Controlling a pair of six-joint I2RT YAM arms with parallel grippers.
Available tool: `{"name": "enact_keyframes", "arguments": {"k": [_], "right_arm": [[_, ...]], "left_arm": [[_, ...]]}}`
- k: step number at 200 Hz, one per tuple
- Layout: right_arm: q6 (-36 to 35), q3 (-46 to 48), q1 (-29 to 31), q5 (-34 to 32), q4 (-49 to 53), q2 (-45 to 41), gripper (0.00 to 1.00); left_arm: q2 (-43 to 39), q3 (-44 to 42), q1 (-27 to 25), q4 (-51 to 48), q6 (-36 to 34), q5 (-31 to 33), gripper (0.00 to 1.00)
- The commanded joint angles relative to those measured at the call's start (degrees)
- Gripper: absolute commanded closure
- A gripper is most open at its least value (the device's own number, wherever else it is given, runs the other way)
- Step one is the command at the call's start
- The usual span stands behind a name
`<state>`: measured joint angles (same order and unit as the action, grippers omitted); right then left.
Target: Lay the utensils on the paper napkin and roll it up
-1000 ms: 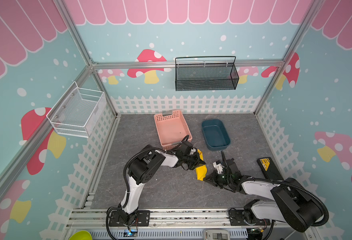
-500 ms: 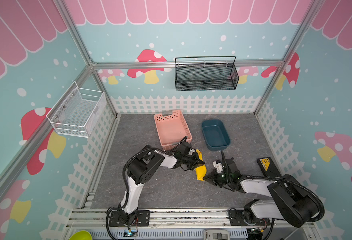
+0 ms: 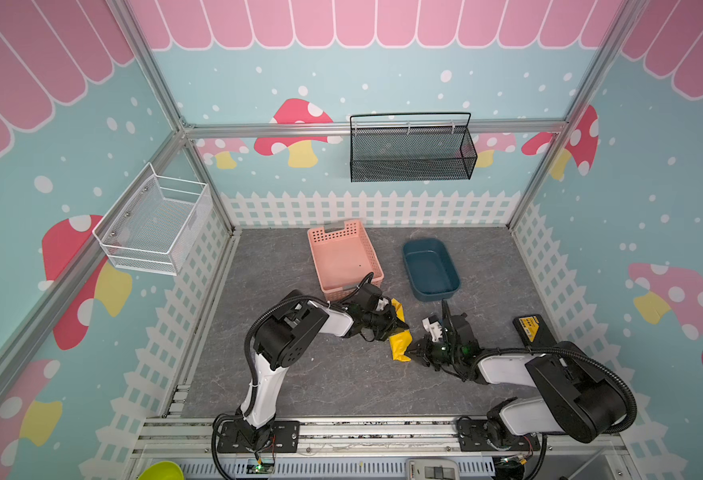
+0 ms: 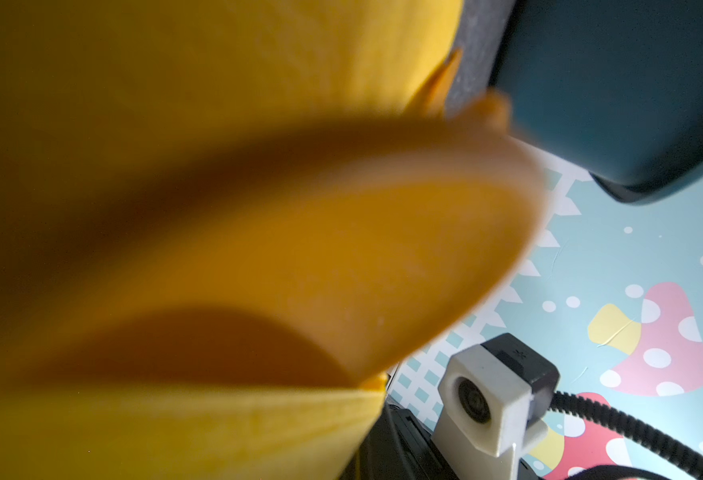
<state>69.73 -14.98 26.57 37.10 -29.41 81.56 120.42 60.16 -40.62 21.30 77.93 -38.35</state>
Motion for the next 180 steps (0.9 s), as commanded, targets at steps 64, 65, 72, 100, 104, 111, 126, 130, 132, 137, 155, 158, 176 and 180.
{"name": "enact_keyframes", "arguments": {"k": [64, 65, 72, 100, 104, 111, 126, 130, 132, 137, 155, 158, 176, 180], "right_arm": [[-1.4, 0.4, 0.0, 3.7, -2.5, 5.9, 1.00], [-1.5, 0.4, 0.1, 3.6, -2.5, 5.9, 1.00], [-1.6, 0.4, 0.0, 3.5, -2.4, 6.0, 1.00], [-2.3, 0.4, 0.1, 2.3, -0.4, 6.3, 1.00], [-2.4, 0.3, 0.1, 2.1, 0.1, 6.4, 1.00], [-2.9, 0.2, 0.1, 1.6, 1.0, 6.5, 1.00], [-3.6, -0.3, 0.1, 0.9, 3.1, 7.1, 1.00], [-3.9, -0.4, 0.0, 0.8, 3.5, 7.3, 1.00], [-3.9, -0.4, 0.1, 0.8, 3.7, 7.3, 1.00], [-4.2, -0.6, 0.1, 0.5, 4.3, 7.5, 1.00], [-4.7, -0.9, 0.1, -0.3, 6.2, 7.6, 1.00], [-4.7, -0.9, 0.1, -0.4, 6.4, 7.7, 1.00], [-4.7, -0.9, 0.1, -0.5, 6.8, 8.0, 1.00], [-4.8, -0.8, 0.2, -0.5, 6.8, 8.0, 1.00]], "left_arm": [[-3.2, -2.7, 0.2, 4.5, 3.7, 1.2, 0.97], [-3.2, -2.7, 0.2, 4.6, 3.7, 1.2, 0.97], [-3.4, -2.7, 0.2, 4.4, 3.8, 1.2, 0.97], [-4.6, -2.2, 0.0, 3.6, 3.6, 1.4, 0.97], [-4.8, -2.1, 0.0, 3.4, 3.6, 1.4, 0.97], [-5.1, -1.8, -0.1, 2.9, 3.4, 1.5, 0.97], [-5.4, -0.6, -0.4, 1.1, 2.7, 1.6, 0.97], [-5.5, -0.2, -0.5, 0.4, 2.5, 1.6, 0.97], [-5.6, -0.1, -0.5, 0.0, 2.3, 1.6, 0.97], [-5.7, 0.3, -0.6, -0.8, 2.0, 1.8, 0.97], [-5.9, 1.6, -1.0, -2.6, 1.4, 1.9, 0.97], [-5.9, 1.8, -1.1, -2.7, 1.4, 1.9, 0.97], [-5.6, 2.9, -1.4, -3.0, 1.6, 1.7, 0.97], [-5.6, 3.2, -1.5, -3.0, 1.6, 1.7, 0.97]]}}
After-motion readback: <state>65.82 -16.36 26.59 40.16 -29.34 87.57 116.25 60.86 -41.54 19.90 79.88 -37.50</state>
